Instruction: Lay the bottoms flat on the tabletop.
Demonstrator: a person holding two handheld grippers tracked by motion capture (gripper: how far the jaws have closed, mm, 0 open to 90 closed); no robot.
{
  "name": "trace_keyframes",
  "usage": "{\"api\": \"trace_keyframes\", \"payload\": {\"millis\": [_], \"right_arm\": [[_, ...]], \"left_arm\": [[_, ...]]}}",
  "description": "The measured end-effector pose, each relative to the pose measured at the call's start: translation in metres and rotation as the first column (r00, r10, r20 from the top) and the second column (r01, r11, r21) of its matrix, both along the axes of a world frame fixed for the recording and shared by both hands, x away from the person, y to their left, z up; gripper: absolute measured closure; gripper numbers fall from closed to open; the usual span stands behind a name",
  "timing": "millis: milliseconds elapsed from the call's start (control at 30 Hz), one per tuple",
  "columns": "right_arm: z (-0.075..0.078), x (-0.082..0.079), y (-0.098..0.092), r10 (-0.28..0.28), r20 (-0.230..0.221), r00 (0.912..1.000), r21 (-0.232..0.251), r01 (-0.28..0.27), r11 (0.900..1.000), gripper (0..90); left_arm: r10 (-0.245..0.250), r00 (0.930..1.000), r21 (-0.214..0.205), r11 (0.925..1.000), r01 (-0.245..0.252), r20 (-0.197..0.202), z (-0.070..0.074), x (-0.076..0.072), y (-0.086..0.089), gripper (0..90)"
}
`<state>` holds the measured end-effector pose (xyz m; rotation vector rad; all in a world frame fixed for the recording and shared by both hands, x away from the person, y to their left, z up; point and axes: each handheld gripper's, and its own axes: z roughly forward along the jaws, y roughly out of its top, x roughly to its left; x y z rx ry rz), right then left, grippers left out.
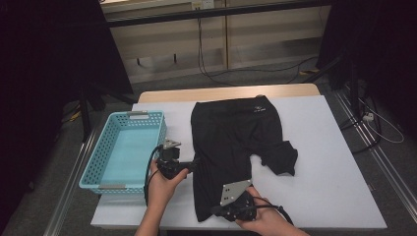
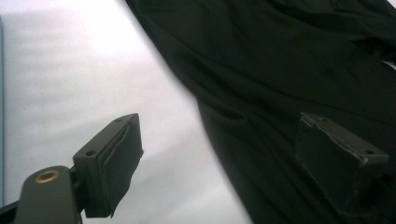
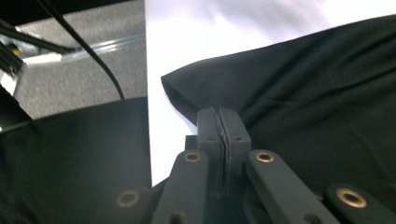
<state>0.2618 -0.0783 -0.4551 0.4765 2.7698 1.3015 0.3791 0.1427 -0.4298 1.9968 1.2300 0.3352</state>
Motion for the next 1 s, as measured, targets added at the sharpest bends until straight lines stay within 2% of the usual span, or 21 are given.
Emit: {"api": "trace_keyframes", "payload": {"millis": [133, 300, 400, 500, 567, 633, 700, 767, 867, 933, 1000], "right_arm": [[0.0, -0.001, 0.001, 0.007, 0.024, 0.9997, -0.018, -0.007, 0.9998, 86.7], [0.0, -0.001, 0.002, 0.001, 0.011, 0.9999, 0.004, -0.001, 1.0, 59.9], [0.004, 0.003, -0.004, -0.029, 0.009, 0.9995, 0.023, 0.029, 0.9993, 52.9], [0.009, 0.009, -0.016, -0.086, -0.001, 0.9963, 0.056, 0.086, 0.9947, 46.8], [0.013, 0.015, -0.026, -0.126, 0.011, 0.9919, 0.065, 0.125, 0.99, 41.9], [0.015, 0.02, -0.037, -0.173, 0.025, 0.9847, 0.063, 0.171, 0.9833, 41.6], [0.016, 0.027, -0.051, -0.236, 0.033, 0.9712, 0.068, 0.233, 0.97, 41.2], [0.016, 0.035, -0.065, -0.31, 0.037, 0.9501, 0.065, 0.307, 0.9495, 41.2], [0.015, 0.046, -0.088, -0.415, 0.041, 0.9087, 0.058, 0.413, 0.9089, 42.4], [0.014, 0.051, -0.101, -0.471, 0.049, 0.8806, 0.048, 0.469, 0.8817, 43.7], [0.012, 0.055, -0.11, -0.511, 0.067, 0.8569, 0.025, 0.511, 0.8594, 46.0]], "left_arm": [[0.002, 0.9999, 0.019, 0.9998, -0.002, -0.014, -0.005, 0.001, -0.001, 18.6], [-0.012, 0.9995, 0.028, 0.9995, 0.013, -0.028, -0.008, 0.001, -0.003, 19.8], [-0.015, 0.9996, 0.027, 0.9995, 0.016, -0.025, -0.008, 0.001, -0.003, 19.3], [-0.017, 0.9997, 0.021, 0.9996, 0.018, -0.02, -0.006, 0.001, -0.004, 18.1], [-0.026, 0.9995, 0.017, 0.9995, 0.026, -0.016, -0.005, 0.001, -0.005, 17.7], [-0.03, 0.9994, 0.013, 0.9995, 0.03, -0.016, -0.004, 0.001, -0.005, 17.3], [-0.03, 0.9994, 0.014, 0.9995, 0.03, -0.016, -0.004, 0.001, -0.005, 17.2], [-0.027, 0.9995, 0.013, 0.9995, 0.027, -0.015, -0.004, 0.002, -0.005, 17.0], [-0.036, 0.9992, 0.013, 0.9993, 0.037, -0.017, -0.003, 0.003, -0.005, 16.0], [-0.038, 0.9992, 0.014, 0.9992, 0.038, -0.015, -0.002, 0.003, -0.006, 15.6], [-0.043, 0.999, 0.012, 0.999, 0.044, -0.013, -0.002, 0.004, -0.007, 15.5]]}}
